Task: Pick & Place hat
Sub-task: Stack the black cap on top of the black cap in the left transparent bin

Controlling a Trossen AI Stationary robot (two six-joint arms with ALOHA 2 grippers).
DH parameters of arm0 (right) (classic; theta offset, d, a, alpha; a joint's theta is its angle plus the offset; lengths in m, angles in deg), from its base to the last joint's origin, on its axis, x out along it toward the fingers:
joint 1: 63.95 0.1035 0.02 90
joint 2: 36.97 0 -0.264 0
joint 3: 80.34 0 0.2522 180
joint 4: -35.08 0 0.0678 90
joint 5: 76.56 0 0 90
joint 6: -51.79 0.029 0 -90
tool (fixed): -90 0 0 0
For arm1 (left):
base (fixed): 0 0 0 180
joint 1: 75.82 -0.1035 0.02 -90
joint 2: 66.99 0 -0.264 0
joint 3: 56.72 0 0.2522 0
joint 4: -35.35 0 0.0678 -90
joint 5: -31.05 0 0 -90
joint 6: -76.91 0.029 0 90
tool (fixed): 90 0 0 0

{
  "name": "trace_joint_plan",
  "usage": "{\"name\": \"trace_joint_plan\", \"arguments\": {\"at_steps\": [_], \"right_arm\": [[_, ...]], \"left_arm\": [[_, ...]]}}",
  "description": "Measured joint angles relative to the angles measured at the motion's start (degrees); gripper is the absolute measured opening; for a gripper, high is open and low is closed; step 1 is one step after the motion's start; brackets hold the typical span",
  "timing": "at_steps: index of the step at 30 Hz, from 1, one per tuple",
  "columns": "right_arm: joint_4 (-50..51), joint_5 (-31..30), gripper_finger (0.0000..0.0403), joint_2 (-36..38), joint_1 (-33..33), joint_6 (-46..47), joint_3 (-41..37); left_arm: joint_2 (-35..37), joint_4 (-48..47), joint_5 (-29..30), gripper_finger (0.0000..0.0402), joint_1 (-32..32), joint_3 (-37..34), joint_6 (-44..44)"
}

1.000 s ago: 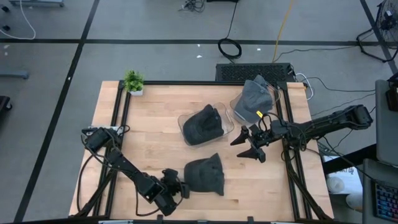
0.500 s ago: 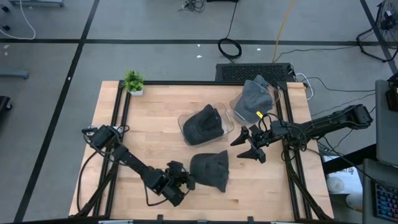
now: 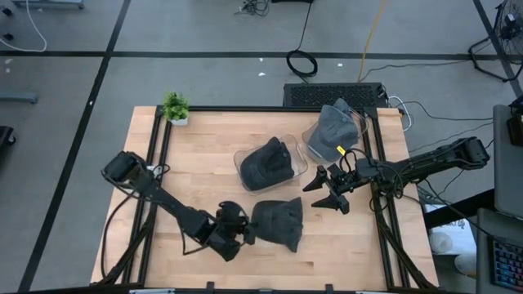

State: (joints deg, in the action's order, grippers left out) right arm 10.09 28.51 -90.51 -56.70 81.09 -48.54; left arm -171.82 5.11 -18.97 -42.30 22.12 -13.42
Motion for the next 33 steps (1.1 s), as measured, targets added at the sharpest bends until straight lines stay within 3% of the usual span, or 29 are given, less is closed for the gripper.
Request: {"name": "trace_joint_plan", "arguments": {"at_steps": [9,18,25,33], "right_arm": [[0.03,0.04,0.0318,0.0,0.02,0.02,0.0],[0.04,0.17,0.0318,0.0,0.02,0.04,0.0],[0.04,0.2,0.0318,0.0,0.02,0.04,0.0],[0.38,0.17,0.0318,-0.02,0.05,0.07,-0.02]], "left_arm": [[-3.13,-2.47,-10.12,0.0239,-4.88,-0.07,-0.29],[-3.68,6.77,-16.16,0.0239,-8.37,-0.04,8.79],[-4.45,8.07,-18.88,0.0239,-10.1,-0.04,9.52],[-9.91,19.68,-24.92,0.0239,-11.54,0.07,12.88]]}}
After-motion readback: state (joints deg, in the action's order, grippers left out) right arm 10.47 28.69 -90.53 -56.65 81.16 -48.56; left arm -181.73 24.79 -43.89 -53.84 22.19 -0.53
